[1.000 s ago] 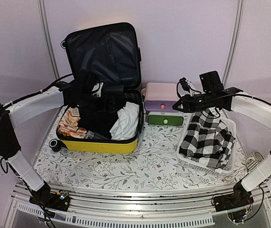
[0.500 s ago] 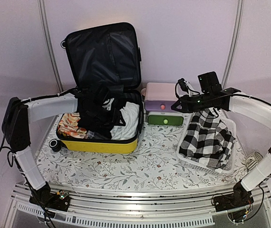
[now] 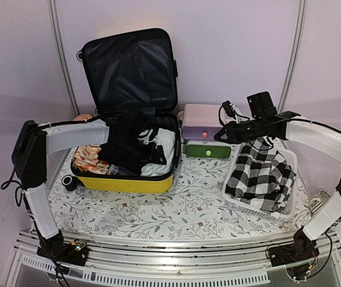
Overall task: Open, take out, and arrange the luggage
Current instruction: Pick up the clothes from the opened luggage, then place the clothes in the opened luggage, then pick up the clothes from the opened luggage.
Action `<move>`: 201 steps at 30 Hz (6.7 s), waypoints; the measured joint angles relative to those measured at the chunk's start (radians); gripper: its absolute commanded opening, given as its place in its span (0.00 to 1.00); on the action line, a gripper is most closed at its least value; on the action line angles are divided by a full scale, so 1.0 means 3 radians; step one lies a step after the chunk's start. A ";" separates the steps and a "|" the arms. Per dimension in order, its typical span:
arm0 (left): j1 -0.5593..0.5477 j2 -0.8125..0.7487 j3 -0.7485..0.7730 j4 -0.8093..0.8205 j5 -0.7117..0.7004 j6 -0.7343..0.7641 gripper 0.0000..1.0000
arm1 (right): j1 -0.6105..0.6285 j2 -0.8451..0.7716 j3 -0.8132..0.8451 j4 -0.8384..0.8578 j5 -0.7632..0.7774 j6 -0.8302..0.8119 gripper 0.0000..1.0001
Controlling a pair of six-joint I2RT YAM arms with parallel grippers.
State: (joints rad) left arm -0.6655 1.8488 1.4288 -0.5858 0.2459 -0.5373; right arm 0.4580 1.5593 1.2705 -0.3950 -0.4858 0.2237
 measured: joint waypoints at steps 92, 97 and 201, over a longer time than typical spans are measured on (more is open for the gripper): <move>0.1461 -0.1143 -0.0825 0.1012 0.1629 -0.0460 0.76 | 0.1765 0.2496 0.2492 0.0753 0.1249 0.0263 0.43; 0.1472 -0.1147 -0.0825 0.0772 0.1385 -0.0306 0.77 | 0.1499 0.2488 0.2304 0.0846 0.0931 0.0650 0.43; 0.2487 -0.2113 -0.1998 0.0833 0.1937 -0.0324 0.00 | 0.1411 0.2299 0.2050 0.0595 -0.0233 0.3033 0.02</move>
State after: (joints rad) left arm 0.0807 1.2148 0.8295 -0.3359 0.8268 -0.6346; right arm 0.8814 2.2490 1.8854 -0.2165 -0.5556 1.1336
